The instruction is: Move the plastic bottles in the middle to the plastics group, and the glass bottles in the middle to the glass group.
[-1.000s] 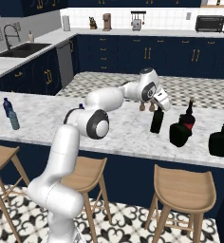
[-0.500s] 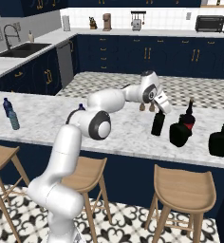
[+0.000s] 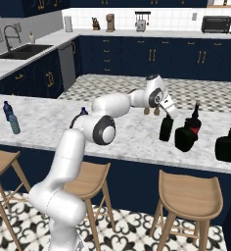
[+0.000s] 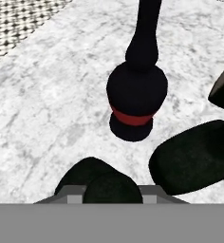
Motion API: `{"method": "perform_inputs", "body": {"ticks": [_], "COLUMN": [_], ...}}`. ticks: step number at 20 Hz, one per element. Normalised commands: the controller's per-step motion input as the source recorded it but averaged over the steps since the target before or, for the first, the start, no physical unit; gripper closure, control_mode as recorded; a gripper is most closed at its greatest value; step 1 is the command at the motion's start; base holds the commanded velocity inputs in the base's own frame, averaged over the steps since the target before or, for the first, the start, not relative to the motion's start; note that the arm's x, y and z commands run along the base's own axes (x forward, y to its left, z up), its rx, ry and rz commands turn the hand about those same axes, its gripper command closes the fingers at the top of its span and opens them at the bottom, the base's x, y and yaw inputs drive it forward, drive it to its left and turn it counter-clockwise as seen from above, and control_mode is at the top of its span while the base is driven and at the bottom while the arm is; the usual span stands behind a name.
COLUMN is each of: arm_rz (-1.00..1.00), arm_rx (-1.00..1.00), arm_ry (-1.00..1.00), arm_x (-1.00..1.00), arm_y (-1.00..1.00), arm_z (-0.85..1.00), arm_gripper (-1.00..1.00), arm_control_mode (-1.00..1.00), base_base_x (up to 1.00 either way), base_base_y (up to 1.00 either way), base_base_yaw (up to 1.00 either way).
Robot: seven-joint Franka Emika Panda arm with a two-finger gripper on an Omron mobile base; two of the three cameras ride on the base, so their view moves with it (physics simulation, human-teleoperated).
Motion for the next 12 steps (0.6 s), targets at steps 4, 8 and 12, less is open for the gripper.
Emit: {"method": "perform_inputs", "body": {"ticks": [4, 8, 12], "arm_rz": [-0.08, -0.02, 0.0], "arm_rx": [0.0, 0.0, 0.0], "arm_ry": [0.0, 0.0, 0.0], "arm_x": [0.0, 0.0, 0.0], "arm_y": [-0.21, -0.01, 0.0], "arm_z": [0.0, -0.12, -0.5], "arm_gripper": [1.0, 1.0, 1.0], "arm_control_mode": [-1.0, -1.0, -1.0], "base_base_x": [0.0, 0.0, 0.0], "base_base_y": [0.0, 0.0, 0.0], "base_base_yaw": [0.0, 0.0, 0.0]}}
